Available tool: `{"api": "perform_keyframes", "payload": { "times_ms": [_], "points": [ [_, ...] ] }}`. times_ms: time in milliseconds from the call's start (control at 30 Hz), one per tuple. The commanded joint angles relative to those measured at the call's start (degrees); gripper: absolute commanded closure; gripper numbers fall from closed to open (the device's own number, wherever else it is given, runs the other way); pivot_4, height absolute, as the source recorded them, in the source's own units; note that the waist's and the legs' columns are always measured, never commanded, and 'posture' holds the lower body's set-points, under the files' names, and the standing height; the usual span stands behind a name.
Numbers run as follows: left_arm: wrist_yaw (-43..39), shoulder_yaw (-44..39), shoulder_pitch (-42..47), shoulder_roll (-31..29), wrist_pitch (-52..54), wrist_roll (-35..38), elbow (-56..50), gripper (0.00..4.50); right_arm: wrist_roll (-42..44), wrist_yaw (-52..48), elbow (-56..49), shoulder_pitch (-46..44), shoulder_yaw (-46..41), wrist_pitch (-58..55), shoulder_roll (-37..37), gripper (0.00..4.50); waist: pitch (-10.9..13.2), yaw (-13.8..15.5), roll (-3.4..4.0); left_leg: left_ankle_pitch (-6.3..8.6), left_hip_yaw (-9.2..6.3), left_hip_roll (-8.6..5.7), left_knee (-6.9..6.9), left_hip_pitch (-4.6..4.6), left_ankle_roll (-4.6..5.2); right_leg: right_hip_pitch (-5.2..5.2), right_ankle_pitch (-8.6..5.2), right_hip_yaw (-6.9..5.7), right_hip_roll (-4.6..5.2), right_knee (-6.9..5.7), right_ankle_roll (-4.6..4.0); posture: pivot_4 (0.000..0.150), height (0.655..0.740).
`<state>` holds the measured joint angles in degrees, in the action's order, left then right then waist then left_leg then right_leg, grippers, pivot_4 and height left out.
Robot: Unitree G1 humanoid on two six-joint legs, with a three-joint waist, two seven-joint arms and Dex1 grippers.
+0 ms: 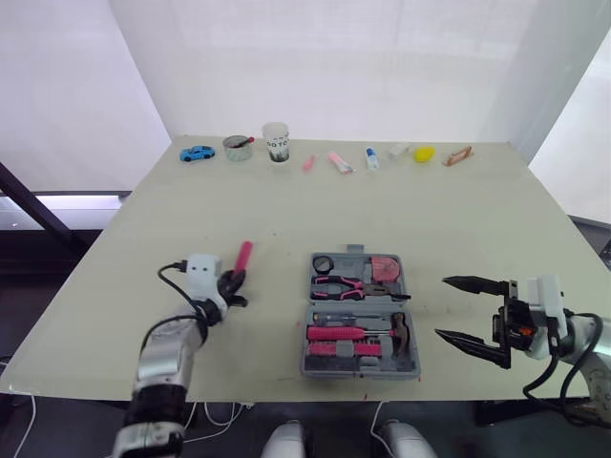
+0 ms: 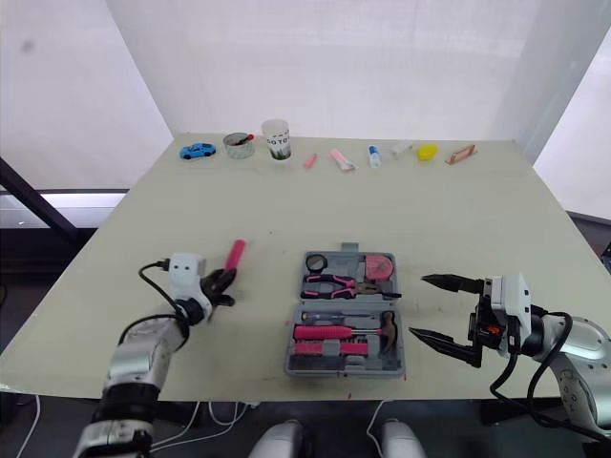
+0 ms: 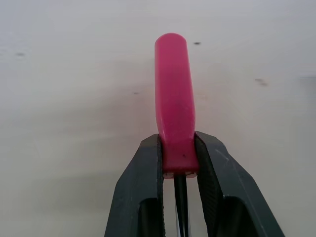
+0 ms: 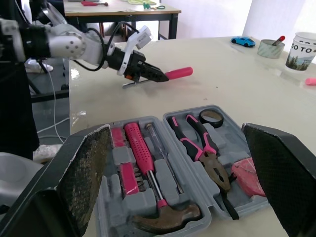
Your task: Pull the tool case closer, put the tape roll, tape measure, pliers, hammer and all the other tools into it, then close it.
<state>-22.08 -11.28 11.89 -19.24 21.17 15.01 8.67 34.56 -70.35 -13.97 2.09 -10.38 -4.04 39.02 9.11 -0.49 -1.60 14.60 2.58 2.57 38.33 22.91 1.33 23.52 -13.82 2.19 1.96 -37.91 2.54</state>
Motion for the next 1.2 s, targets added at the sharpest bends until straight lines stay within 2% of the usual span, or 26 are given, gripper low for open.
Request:
{"api": "perform_keyframes", "payload": {
  "times_ms": [33,133,300,533,733,867,900,1000,1033,1200],
  "points": [
    [4.91,2.32,-5.64,2.90,7.18,0.80,-16.70,4.08,0.35,-0.50,0.09,-0.90,-0.66,0.99,0.10,0.00,0.01,-0.15,-0.01,0.00,-0.01,0.00,0.00,-0.01,0.00,0.00,0.00,0.02,-0.01,-0.01,0.00,0.150,0.7400],
    [8.85,4.11,-11.29,5.35,12.40,0.13,-26.67,4.08,0.36,-0.85,0.73,-1.33,-0.55,1.15,0.09,0.00,0.01,-0.27,-0.01,0.00,0.02,0.03,-0.01,-0.06,0.00,0.00,0.00,0.08,-0.03,-0.03,0.00,0.150,0.7400],
    [12.76,4.83,-18.08,7.03,17.24,-0.55,-34.80,4.08,0.50,-1.47,1.53,-1.96,-0.66,1.16,0.42,0.00,0.01,-0.24,-0.01,0.00,0.01,0.02,-0.01,-0.10,0.00,0.00,-0.01,0.10,-0.10,-0.04,-0.02,0.150,0.7400],
    [13.81,4.94,-19.93,6.21,16.58,-1.84,-34.54,4.08,0.70,-2.69,1.78,-2.45,-0.17,0.86,0.52,0.00,0.02,-0.10,-0.02,0.00,0.01,-0.03,0.00,-0.08,0.00,0.00,-0.03,0.11,-0.08,-0.01,-0.04,0.150,0.7400],
    [13.70,3.77,-20.55,7.62,15.33,-1.01,-32.07,4.08,-3.13,-4.85,4.73,-2.76,0.34,4.16,1.75,0.00,0.02,-0.12,-0.02,0.00,0.04,-0.04,0.00,-0.08,0.00,0.00,-0.14,0.12,-0.07,-0.01,-0.24,0.150,0.7400],
    [13.30,3.39,-21.10,7.34,14.19,-1.30,-31.35,2.00,-2.95,-4.89,4.74,-2.48,-0.01,4.40,1.75,0.00,0.02,-0.15,-0.02,0.00,0.01,-0.04,-0.01,-0.08,0.00,0.01,-0.14,0.11,-0.08,-0.02,-0.24,0.150,0.7400],
    [13.29,3.25,-21.05,7.35,14.07,-1.20,-31.22,1.85,-3.00,-4.87,4.79,-2.47,-0.03,4.47,1.71,0.00,0.02,-0.16,-0.02,0.00,0.00,-0.04,-0.01,-0.09,0.00,0.00,-0.15,0.11,-0.08,-0.02,-0.24,0.150,0.7400],
    [13.00,3.04,-20.85,7.13,13.79,-0.98,-31.24,0.80,-3.04,-4.65,4.61,-2.24,-0.03,4.54,1.55,0.00,0.02,-0.14,-0.02,0.00,0.01,-0.04,-0.01,-0.09,0.01,0.00,-0.14,0.12,-0.08,-0.02,-0.24,0.150,0.7400],
    [12.88,2.98,-20.70,7.07,13.79,-0.84,-31.50,0.12,-3.05,-4.59,4.62,-2.20,-0.03,4.57,1.51,0.00,0.02,-0.14,-0.02,0.00,0.01,-0.04,-0.01,-0.09,0.01,0.00,-0.15,0.12,-0.08,-0.02,-0.24,0.150,0.7400],
    [10.84,2.61,-20.07,5.68,13.29,-0.21,-33.86,0.04,-3.10,-4.31,4.53,-2.01,0.04,4.71,1.27,0.00,0.02,-0.14,-0.02,0.00,0.01,-0.04,-0.01,-0.09,0.01,0.01,-0.15,0.11,-0.08,-0.01,-0.24,0.150,0.7400]
  ]
}}
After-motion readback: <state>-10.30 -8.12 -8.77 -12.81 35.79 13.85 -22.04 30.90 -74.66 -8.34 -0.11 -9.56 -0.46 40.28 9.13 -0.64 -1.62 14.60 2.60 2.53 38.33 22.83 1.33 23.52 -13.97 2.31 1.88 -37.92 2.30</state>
